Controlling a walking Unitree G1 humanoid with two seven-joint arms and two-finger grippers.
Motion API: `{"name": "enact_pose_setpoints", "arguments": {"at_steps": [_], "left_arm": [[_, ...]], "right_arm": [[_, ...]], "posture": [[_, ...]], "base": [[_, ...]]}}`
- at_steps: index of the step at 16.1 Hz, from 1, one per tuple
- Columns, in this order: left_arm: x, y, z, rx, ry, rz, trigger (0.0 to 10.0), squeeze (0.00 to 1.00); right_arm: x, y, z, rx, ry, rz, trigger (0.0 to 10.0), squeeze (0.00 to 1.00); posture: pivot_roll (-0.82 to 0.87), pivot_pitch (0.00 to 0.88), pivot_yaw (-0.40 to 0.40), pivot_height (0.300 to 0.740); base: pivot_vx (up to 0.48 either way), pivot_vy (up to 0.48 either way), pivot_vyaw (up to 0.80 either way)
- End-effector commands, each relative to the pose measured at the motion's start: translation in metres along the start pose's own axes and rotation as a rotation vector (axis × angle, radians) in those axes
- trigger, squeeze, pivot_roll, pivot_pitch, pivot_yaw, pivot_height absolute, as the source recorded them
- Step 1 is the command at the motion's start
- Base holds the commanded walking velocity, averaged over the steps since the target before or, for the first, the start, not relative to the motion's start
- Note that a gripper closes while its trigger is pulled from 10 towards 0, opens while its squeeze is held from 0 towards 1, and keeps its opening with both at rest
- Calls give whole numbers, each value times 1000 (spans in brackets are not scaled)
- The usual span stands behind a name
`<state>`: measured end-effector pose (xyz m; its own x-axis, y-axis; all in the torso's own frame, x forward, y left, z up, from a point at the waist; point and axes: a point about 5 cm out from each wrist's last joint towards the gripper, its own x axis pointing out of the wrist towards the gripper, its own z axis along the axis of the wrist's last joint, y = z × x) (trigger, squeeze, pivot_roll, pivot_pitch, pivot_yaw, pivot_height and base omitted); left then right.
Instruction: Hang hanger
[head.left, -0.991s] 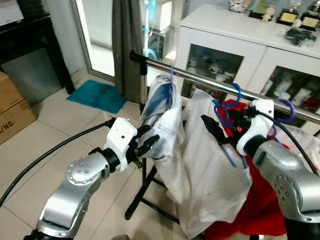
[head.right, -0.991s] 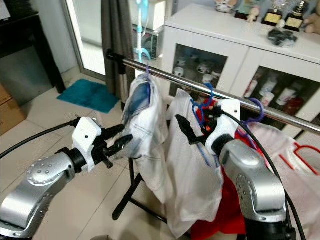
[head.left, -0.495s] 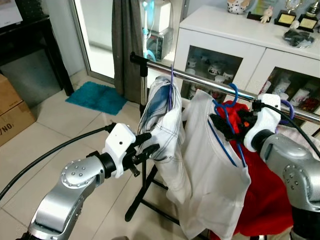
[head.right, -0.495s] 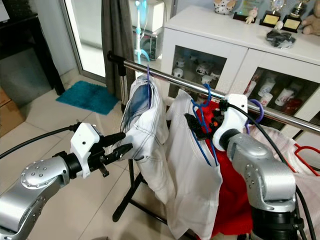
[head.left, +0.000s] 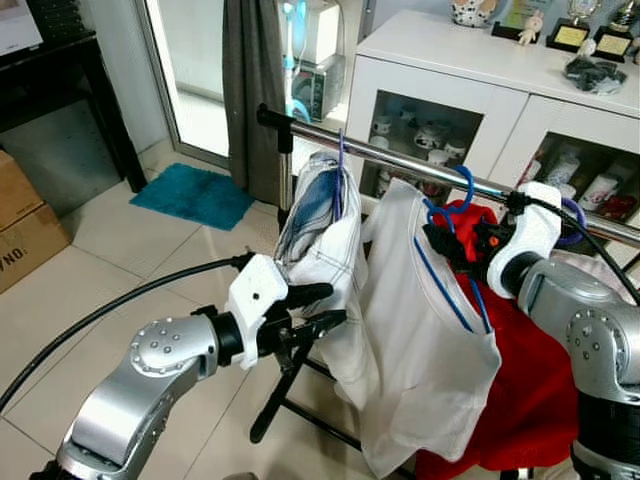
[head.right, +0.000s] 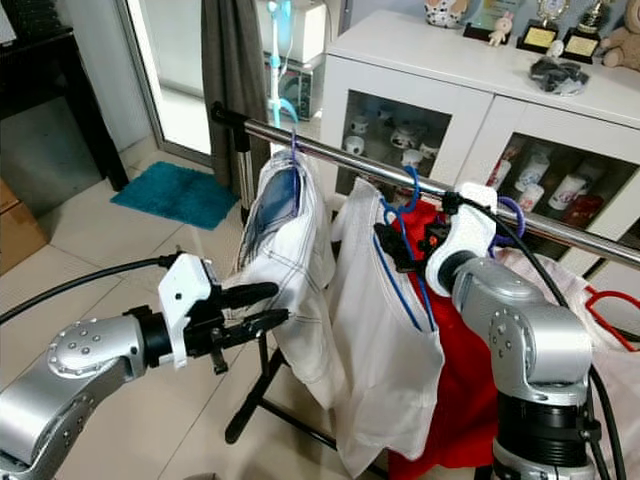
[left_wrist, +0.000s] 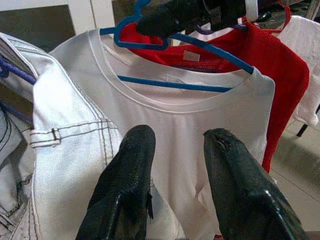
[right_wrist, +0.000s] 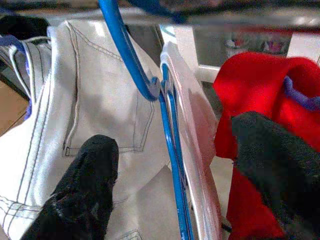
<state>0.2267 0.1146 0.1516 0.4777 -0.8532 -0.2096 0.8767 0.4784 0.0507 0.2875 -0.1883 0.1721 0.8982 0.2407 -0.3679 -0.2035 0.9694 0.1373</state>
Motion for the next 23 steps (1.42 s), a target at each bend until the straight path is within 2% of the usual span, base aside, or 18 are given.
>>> {"name": "enact_pose_setpoints", "arguments": {"at_steps": [1,2,12,23], "left_arm": [[0,-1,6,18,-9,-17,10000,0],[0,-1,6,18,-8,-18,10000,0],[0,2,7,36,10,-7,10000,0],[-1,2,6,45,20,2,10000,0]], "right_arm": [[3,1,2,-16,8,-7,941,0],[4,1,2,-19,11,-8,0,0],[15,3,-3,-43,59,-3,0,0],[18,6,-5,-48,67,7,0,0]], "posture": [[42,0,-55,740],[42,0,-55,740],[44,0,-60,740],[46,0,-57,740]], "base": [[0,0,0],[0,0,0],[0,0,0],[0,0,0]]}}
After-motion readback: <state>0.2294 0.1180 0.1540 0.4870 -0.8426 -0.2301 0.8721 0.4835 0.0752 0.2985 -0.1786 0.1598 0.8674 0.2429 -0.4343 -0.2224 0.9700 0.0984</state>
